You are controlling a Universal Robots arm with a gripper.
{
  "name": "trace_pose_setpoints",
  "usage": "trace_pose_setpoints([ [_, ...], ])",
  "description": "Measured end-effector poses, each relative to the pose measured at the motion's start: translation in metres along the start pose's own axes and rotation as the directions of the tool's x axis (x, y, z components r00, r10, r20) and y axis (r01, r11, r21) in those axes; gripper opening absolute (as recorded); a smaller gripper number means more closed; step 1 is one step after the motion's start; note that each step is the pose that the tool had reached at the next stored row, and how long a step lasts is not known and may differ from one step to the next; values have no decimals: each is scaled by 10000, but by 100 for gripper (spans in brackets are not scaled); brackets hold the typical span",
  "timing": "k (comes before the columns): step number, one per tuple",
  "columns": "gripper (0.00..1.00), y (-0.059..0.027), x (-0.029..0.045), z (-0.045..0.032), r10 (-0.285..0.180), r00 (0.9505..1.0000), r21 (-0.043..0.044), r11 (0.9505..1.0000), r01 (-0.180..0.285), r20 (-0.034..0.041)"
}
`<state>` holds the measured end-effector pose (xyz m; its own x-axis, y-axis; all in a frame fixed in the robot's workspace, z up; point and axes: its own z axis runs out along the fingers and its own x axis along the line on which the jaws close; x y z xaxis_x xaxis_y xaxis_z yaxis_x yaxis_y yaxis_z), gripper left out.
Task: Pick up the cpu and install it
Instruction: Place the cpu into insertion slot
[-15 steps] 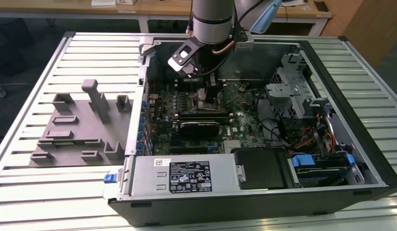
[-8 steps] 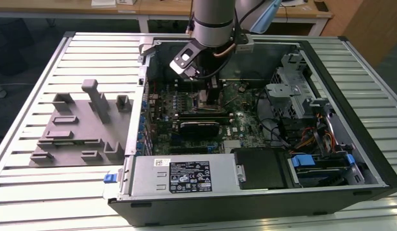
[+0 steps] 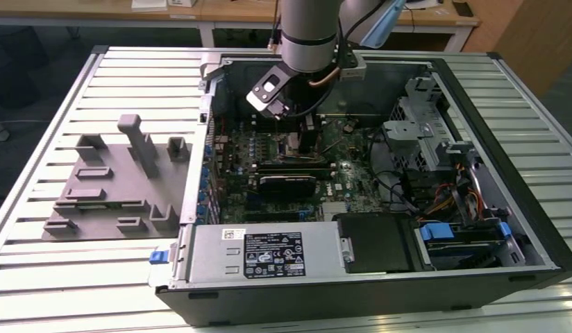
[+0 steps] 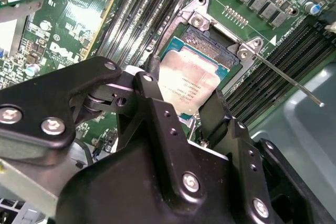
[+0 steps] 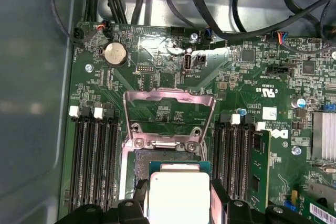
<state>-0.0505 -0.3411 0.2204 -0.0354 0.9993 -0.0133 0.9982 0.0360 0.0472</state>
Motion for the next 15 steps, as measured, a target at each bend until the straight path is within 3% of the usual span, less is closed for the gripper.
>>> trace_pose_setpoints([
  [15,54,-3,29,94,228,9997,2,9997,-228,9],
])
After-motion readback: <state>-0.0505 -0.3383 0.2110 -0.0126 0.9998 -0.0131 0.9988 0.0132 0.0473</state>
